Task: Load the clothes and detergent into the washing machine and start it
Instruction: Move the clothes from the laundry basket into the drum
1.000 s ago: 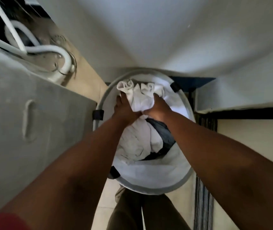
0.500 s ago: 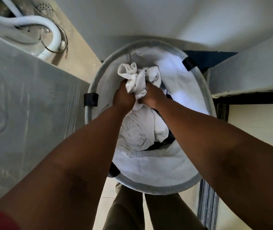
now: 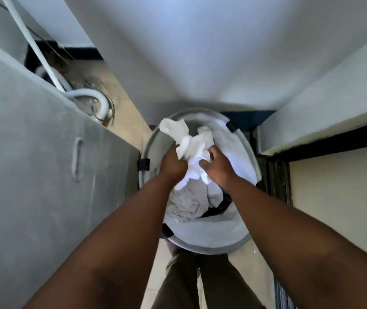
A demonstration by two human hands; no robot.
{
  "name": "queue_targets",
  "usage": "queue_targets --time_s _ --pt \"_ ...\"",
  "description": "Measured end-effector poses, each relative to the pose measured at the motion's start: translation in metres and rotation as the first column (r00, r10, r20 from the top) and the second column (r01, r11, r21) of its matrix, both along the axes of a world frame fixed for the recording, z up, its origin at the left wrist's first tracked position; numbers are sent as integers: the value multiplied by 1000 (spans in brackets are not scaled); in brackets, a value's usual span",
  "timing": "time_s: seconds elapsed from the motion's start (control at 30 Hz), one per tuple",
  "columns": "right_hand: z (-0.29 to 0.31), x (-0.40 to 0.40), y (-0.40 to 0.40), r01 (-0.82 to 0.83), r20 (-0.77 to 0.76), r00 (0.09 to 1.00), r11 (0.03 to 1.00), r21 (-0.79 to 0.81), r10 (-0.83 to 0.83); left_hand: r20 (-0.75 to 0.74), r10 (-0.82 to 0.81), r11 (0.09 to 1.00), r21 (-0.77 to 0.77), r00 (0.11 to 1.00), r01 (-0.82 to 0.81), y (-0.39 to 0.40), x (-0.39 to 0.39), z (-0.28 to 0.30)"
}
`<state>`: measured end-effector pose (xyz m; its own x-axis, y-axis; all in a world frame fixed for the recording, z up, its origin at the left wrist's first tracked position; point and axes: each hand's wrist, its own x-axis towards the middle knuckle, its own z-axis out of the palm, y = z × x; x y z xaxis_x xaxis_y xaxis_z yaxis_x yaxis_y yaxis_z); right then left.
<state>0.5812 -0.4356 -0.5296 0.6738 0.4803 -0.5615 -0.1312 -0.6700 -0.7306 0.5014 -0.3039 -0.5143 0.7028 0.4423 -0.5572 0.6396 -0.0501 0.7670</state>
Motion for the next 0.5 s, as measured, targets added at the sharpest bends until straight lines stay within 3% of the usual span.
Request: queue_targets --time_s 0.1,0.2,0.4,0.5 --pt "67 -11 -5 124 -8 992 991 39 -124 12 -46 999 18 999 46 -7 -6 77" --pt "134 -27 -15 138 12 990 988 75 -139 39 -65 997 -24 997 66 -13 -22 158" --pt "272 -67 -34 13 91 995 991 131 -25 95 -105 991 -79 990 112 -19 -67 317" --pt "318 -89 -45 -96 247 966 993 74 75 124 -166 986 -12 978 169 -30 -93 382"
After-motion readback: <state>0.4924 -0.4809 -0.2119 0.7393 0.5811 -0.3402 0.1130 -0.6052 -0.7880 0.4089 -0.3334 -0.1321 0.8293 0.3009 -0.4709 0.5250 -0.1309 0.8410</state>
